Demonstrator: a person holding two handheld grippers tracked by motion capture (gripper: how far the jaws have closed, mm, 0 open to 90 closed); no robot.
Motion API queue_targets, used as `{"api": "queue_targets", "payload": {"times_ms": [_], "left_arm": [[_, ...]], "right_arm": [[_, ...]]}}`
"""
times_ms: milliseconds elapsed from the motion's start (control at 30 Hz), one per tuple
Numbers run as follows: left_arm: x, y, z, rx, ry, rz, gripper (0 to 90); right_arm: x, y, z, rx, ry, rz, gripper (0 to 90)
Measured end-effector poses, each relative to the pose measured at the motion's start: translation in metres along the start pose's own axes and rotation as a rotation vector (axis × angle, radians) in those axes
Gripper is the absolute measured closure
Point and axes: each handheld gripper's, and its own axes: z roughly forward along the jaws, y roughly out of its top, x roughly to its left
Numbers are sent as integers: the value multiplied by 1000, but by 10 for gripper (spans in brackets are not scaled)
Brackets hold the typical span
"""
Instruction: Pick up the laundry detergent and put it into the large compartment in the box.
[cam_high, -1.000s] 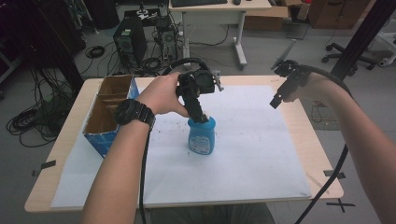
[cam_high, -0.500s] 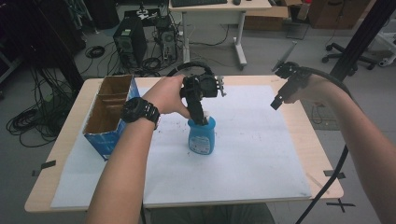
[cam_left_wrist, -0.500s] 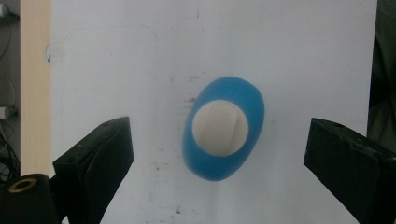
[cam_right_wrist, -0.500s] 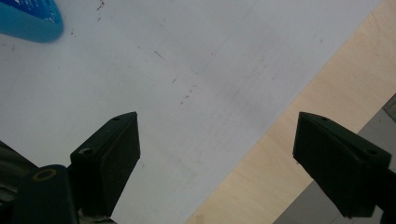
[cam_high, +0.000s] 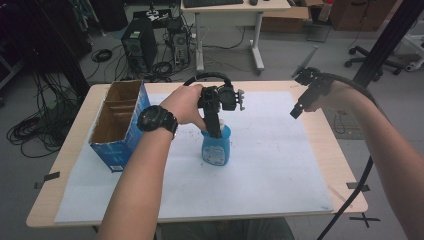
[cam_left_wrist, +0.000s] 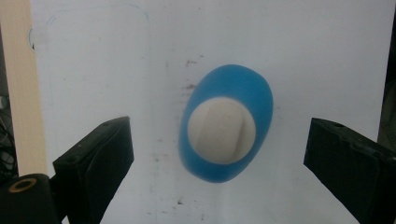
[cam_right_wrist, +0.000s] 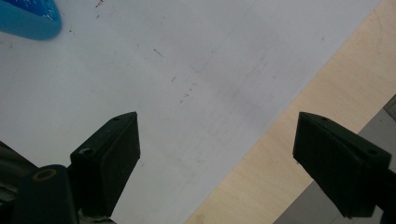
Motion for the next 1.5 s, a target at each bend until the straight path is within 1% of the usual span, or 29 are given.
{"api": "queue_targets", "payload": {"times_ms": [33,100,267,367,467,533,633,700,800,833,967,1100,1200,1367,1500], "left_arm": [[0,0,1,2,0,5,83],[0,1,4,2,-10,-5,83],[-2,-3,14,12,-20,-3,84],[-2,-4,17,4,-16,-4,85],[-3,-6,21,3,-17,-12,85],[-4,-8,24,3,-18,-8,86],[-5,-9,26,0,-22,-12,85],[-5,-10,28,6,-13,-10,85],[-4,-10,28,-1,-11,-10,87],[-4,-10,28,-2,-13,-15,87],[-3,-7,33,11,-18,-5,88],[-2,-4,38,12,-21,2,88],[-1,-2,44,33,-22,10,89],[-2,1,51,51,-32,20,94],[-1,2,53,51,-35,25,96]], "right_arm": [[0,0,0,0,0,0,146],[0,0,0,0,1,1,146],[0,0,1,3,-2,-3,146],[1,1,3,4,-1,-4,146],[2,2,4,6,0,-8,146],[3,2,5,4,2,-9,146],[4,2,8,10,2,-14,146],[4,3,8,9,4,-11,146],[4,3,9,10,5,-12,146],[5,3,9,9,6,-12,146],[5,3,11,10,8,-14,146],[4,2,12,12,9,-14,146],[3,1,13,10,11,-12,146],[2,-1,15,11,13,-12,146],[2,-1,16,10,15,-13,146]]}}
